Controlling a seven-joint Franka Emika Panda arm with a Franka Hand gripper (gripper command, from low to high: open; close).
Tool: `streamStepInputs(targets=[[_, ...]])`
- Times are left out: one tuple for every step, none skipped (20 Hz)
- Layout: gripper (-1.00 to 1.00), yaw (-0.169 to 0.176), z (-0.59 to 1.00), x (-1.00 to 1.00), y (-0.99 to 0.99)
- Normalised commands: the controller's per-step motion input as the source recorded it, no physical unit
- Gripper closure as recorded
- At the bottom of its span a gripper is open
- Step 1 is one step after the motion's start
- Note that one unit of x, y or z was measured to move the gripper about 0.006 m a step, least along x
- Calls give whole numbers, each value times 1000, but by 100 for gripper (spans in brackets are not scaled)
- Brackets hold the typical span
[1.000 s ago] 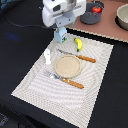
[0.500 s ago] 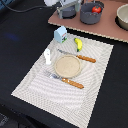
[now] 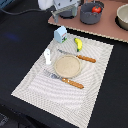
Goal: Interact with the objects in diverse but meaningful ways.
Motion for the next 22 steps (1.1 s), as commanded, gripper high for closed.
streamStepInputs(targets=[[-100, 0, -294, -254, -789], [-100, 0, -337, -289, -754], [-100, 0, -377, -303, -700], [-100, 0, -420, -300, -657], [-100, 0, -463, -289, -614], [-100, 0, -491, -297, -551], [-100, 0, -500, -257, -443], [-100, 0, -506, -171, -289], [-100, 0, -480, -114, -49], [-100, 0, -460, -89, 0], [-100, 0, -434, -100, 0], [-100, 0, -454, -140, 0], [-100, 0, -480, -166, 0], [-100, 0, -506, -180, 0], [-100, 0, -563, -186, -20], [-100, -3, -571, -191, -54], [-100, -5, -586, -174, -51], [-100, -9, -591, -209, -54], [-100, -9, -577, -214, -46], [-100, -9, -574, -214, -26], [-100, -9, -563, -249, -83], [-100, -11, -540, -271, -126]])
